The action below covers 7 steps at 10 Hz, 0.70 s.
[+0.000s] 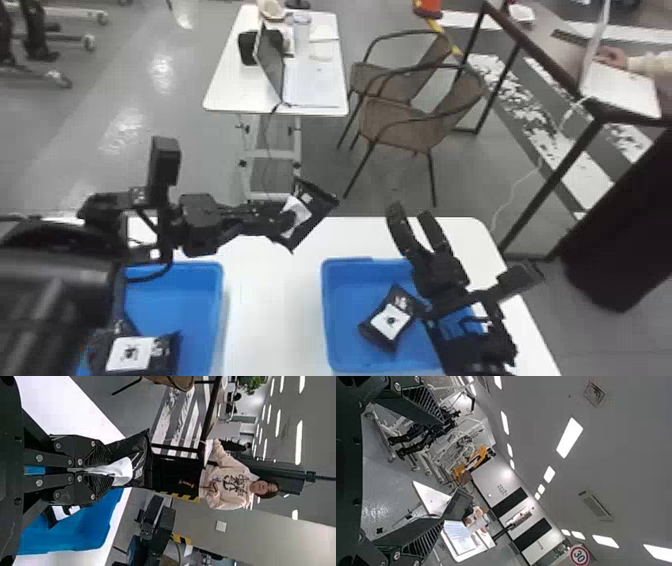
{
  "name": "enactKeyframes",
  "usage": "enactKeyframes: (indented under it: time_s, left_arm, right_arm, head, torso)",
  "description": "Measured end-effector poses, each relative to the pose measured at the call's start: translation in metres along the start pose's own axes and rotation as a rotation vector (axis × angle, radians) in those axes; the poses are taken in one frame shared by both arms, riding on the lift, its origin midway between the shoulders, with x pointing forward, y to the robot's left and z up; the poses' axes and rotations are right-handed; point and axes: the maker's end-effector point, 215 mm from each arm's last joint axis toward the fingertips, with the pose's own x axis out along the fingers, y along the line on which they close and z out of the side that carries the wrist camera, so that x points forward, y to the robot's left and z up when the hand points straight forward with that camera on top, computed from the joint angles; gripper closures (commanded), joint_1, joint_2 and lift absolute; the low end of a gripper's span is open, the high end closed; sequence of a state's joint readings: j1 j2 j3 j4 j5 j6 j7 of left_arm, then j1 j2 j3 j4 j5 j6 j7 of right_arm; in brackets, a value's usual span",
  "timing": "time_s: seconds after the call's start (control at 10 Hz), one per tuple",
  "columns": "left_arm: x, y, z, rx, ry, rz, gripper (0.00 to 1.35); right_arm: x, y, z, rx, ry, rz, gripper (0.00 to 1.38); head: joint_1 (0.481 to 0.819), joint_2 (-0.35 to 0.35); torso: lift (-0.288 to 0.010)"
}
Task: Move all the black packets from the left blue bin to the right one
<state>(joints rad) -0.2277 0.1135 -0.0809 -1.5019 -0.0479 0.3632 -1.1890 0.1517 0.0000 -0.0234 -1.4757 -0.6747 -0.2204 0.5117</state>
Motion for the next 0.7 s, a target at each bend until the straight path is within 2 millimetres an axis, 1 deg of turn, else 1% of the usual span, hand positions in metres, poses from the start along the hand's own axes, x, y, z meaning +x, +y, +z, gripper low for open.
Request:
enactKeyframes:
  time_s: [0.1, 0.3, 0.5, 0.7]
  left_arm:
    - [0.012, -0.004, 0.002, -0.012, -0.009, -0.037, 1.09]
    - [0.034, -0.013, 0.007, -0.025, -0.026, -0.092, 1.09]
    - [0.059, -0.023, 0.01, -0.035, -0.027, -0.155, 1.09]
    - [0.075, -0.033, 0.014, -0.04, -0.028, -0.198, 1.09]
  right_arm:
    - [0.009, 0.01, 0.0, 0.002, 0.003, 0.034, 0.14]
    - [0.021, 0.03, -0.005, 0.017, 0.02, 0.088, 0.14]
    - [0.029, 0.051, -0.013, 0.033, 0.043, 0.142, 0.14]
    - [0.032, 0.062, -0.021, 0.044, 0.061, 0.165, 0.14]
  head:
    - [0.695, -0.16]
    - [0.695, -0.161]
    - [0.695, -0.165]
    - [0.695, -0.172]
  torso:
    - [0.0]
    - [0.0]
    - [0.0]
    - [0.0]
